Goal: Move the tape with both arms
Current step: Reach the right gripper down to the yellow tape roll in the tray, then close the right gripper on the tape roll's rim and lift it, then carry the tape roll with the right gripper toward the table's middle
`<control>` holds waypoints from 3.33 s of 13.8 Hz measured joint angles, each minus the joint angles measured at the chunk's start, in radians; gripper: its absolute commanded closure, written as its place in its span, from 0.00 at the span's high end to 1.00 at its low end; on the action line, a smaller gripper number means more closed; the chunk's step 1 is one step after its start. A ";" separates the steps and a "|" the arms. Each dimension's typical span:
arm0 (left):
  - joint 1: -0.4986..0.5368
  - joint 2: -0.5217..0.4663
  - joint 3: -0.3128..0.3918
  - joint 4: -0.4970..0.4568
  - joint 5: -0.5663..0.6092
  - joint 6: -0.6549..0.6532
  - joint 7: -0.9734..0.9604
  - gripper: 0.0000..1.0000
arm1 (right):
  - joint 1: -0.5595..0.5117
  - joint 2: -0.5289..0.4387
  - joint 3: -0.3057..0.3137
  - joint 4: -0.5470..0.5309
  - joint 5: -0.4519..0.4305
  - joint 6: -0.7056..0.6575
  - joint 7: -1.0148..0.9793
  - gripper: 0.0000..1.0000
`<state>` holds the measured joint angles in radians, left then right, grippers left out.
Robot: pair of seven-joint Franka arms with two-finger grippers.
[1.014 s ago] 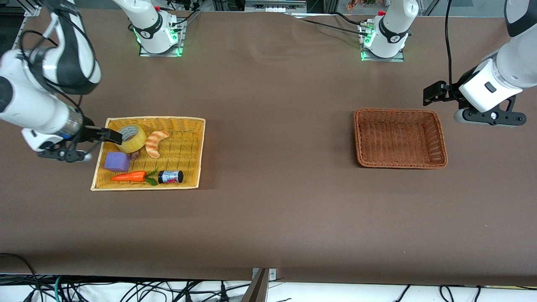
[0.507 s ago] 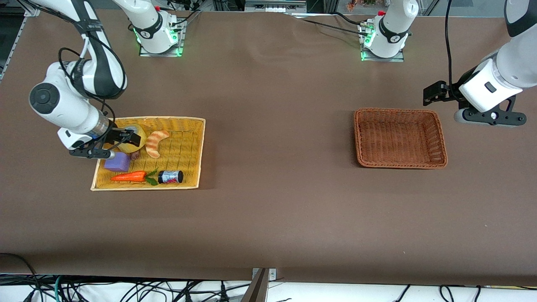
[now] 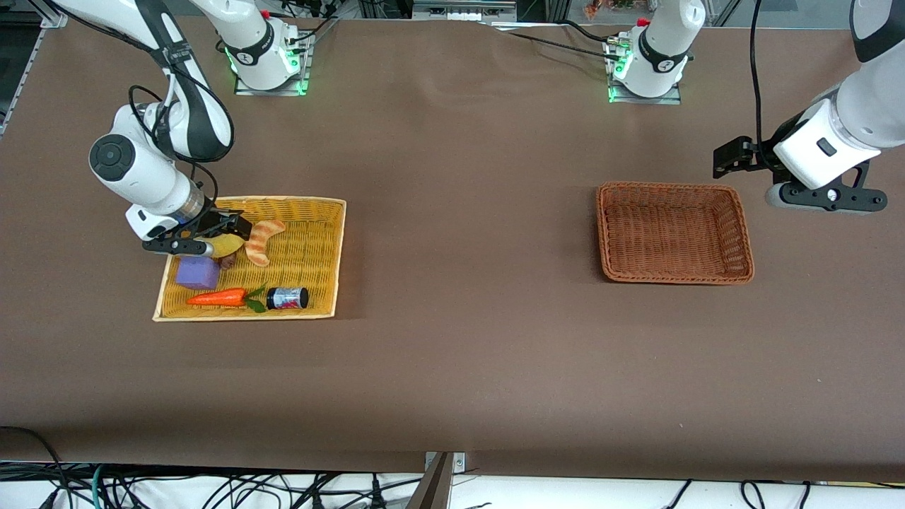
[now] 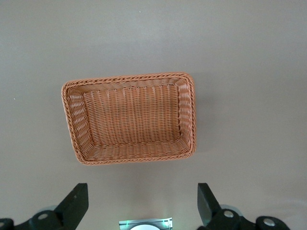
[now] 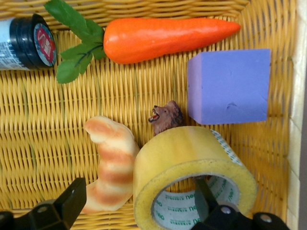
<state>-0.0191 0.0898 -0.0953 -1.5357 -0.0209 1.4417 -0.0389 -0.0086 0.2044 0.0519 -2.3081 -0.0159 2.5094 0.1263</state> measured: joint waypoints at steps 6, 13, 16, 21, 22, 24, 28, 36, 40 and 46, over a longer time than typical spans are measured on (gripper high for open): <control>0.000 0.000 0.000 0.000 0.000 0.000 0.000 1.00 | 0.000 0.000 0.000 -0.063 0.000 0.079 0.000 0.79; 0.000 0.000 0.000 0.000 0.000 0.000 0.000 1.00 | 0.001 0.000 0.005 -0.069 -0.001 0.097 0.000 0.00; 0.000 0.000 0.000 0.000 0.000 0.000 0.000 1.00 | 0.002 0.000 0.007 -0.069 -0.002 0.100 -0.002 0.00; 0.000 0.000 0.000 0.000 0.000 0.000 0.000 1.00 | 0.002 -0.016 0.010 -0.062 -0.003 0.089 -0.018 0.00; 0.000 0.000 0.000 0.000 0.000 0.000 0.000 1.00 | 0.002 -0.032 0.016 -0.051 -0.003 0.060 -0.019 0.00; 0.000 0.000 0.000 0.000 0.000 0.000 0.000 1.00 | 0.002 -0.072 0.043 -0.006 -0.003 -0.032 -0.019 0.00; 0.000 0.000 0.000 0.000 0.000 0.000 0.000 1.00 | 0.004 -0.116 0.153 0.159 -0.003 -0.276 0.113 0.00; 0.000 0.000 0.000 0.000 0.000 0.000 0.000 1.00 | 0.197 0.039 0.355 0.430 -0.004 -0.356 0.713 0.00; 0.000 0.000 0.000 0.000 0.000 0.000 0.000 1.00 | 0.351 0.208 0.355 0.583 -0.047 -0.355 0.966 0.00; 0.000 0.000 0.000 0.000 0.000 0.000 0.000 1.00 | 0.536 0.510 0.349 0.852 -0.198 -0.346 1.259 0.00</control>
<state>-0.0191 0.0898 -0.0954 -1.5353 -0.0210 1.4417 -0.0389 0.5270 0.7149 0.4009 -1.4561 -0.2134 2.1630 1.3848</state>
